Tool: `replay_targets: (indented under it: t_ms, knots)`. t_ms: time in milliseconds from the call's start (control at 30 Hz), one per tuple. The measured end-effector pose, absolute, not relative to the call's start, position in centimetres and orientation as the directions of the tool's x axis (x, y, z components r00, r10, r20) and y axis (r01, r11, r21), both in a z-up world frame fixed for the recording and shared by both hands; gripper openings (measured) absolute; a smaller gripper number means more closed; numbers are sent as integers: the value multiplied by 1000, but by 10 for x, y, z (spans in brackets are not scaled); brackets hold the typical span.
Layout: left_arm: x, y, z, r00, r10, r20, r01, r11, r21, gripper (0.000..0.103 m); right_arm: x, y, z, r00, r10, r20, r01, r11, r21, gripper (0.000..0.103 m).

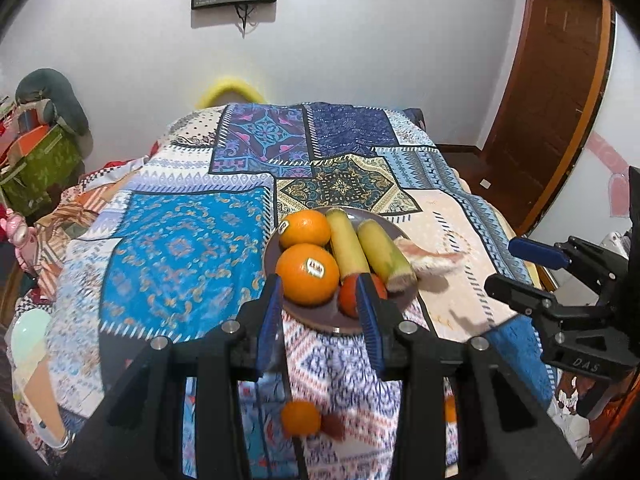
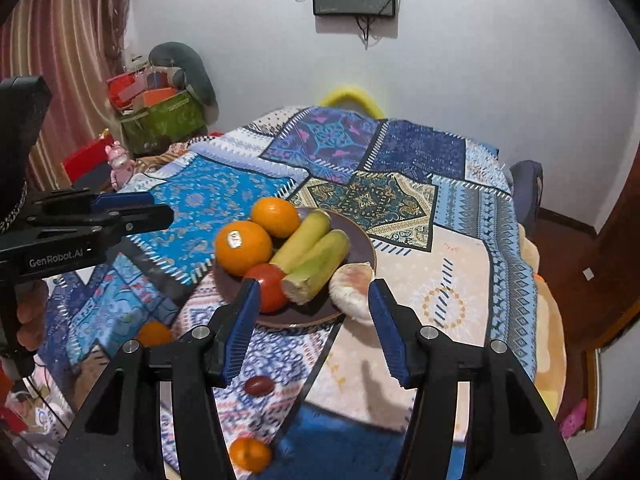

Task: Organize fruits
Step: 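Grasp a small mandarin with the right tool while the left tool grasps another mandarin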

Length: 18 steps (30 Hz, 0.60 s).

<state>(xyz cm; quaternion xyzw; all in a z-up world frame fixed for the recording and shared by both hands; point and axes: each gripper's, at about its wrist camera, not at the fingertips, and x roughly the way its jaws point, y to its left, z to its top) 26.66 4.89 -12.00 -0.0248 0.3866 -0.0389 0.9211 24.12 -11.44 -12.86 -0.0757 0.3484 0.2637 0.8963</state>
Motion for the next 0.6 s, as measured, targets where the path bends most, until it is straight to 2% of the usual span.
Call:
replay_targets:
  t_ms: [100, 267, 433, 600]
  knots:
    - [245, 51, -114, 705, -87, -704, 53, 996, -71, 43, 226, -114, -124, 627, 422, -655, -524, 851, 47, 53]
    - [218, 54, -110, 708, -82, -702, 46, 996, -70, 51, 201, -118, -119, 645, 420, -638, -507, 860, 54, 62]
    - [196, 59, -111, 708, -64, -704, 28, 998, -62, 67, 188, -122, -126, 630, 421, -653, -496, 865, 79, 66]
    - [183, 64, -119, 697, -55, -715, 21, 998, -56, 69, 180, -123, -139, 612, 408, -677, -478, 873, 94, 67]
